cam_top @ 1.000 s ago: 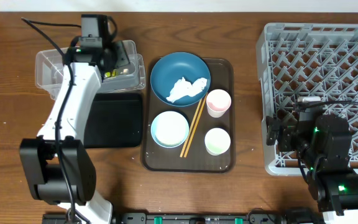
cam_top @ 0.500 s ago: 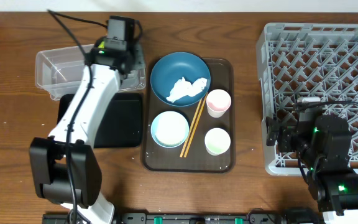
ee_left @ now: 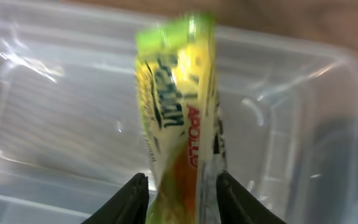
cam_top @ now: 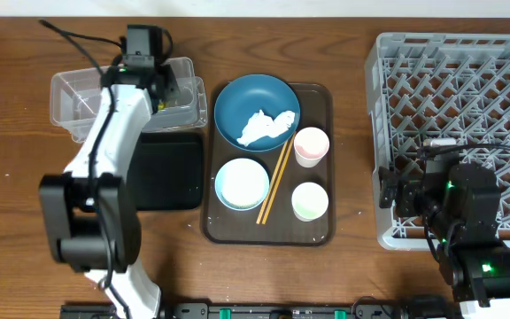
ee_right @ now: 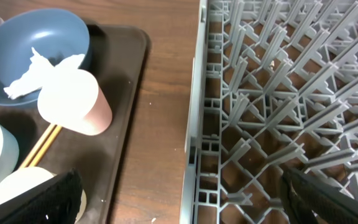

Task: Sort waste into correct bins and load items into the dishwasher rack
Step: 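Carry wrapper with left gripper and drop it into clear bin, then reach left gripper back to blue plate and grasp white tissue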

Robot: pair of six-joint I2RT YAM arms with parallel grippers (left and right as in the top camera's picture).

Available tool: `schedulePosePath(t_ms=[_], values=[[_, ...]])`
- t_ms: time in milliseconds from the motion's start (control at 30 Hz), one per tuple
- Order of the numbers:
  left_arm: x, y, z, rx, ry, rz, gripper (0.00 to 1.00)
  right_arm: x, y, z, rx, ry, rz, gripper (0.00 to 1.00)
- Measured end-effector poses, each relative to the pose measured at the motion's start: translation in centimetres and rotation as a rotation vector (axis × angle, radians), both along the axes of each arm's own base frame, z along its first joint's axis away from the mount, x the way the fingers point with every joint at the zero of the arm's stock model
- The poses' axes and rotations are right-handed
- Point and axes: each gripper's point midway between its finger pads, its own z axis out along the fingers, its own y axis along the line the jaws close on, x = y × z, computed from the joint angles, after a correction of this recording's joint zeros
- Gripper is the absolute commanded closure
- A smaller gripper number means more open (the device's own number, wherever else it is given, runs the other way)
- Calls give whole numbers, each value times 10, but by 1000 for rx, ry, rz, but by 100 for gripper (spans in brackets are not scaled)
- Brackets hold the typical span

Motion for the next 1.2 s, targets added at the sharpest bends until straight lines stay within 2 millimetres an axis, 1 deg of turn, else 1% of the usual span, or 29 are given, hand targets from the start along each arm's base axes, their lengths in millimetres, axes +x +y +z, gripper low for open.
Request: schedulePosePath(t_ms=[33, 133, 200, 300, 367, 467, 500, 533, 633, 733, 800, 967, 1067, 1200], values=[[-2, 0, -10, 1, 27, 0, 61, -1, 0, -1, 0, 4, 0, 1], [-6, 0, -28, 2, 79, 0, 61, -2, 0, -2, -1, 11, 0, 1], [-7, -1, -29, -1, 83, -2, 61, -2, 0, -2, -1, 11, 0, 1], [-6, -1, -23, -5, 70, -4, 61, -2, 0, -2, -1, 11, 0, 1], [-6, -2, -15, -12, 52, -7, 61, -2, 0, -2, -1, 11, 0, 1], [-5, -3, 6, -16, 6, -10, 60, -2, 0, -2, -1, 11, 0, 1], [-5, -4, 17, -18, -20, -12, 55, -2, 0, -2, -1, 11, 0, 1], [-6, -5, 28, -21, -43, -17, 52, -2, 0, -2, -1, 11, 0, 1], [-10, -12, 64, -46, -119, -33, 51, -2, 0, -2, -1, 11, 0, 1], [-11, -17, 82, -59, -157, -47, 51, -2, 0, -2, -1, 11, 0, 1], [-10, -20, 82, -67, -159, -54, 51, -2, 0, -2, -1, 11, 0, 1], [-8, -21, 67, -71, -125, -56, 51, -2, 0, -2, -1, 11, 0, 1], [-9, -22, 62, -80, -109, -61, 51, -2, 0, -2, -1, 11, 0, 1], [-12, -33, 59, -129, -94, -94, 51, -2, 0, -2, -1, 11, 0, 1]])
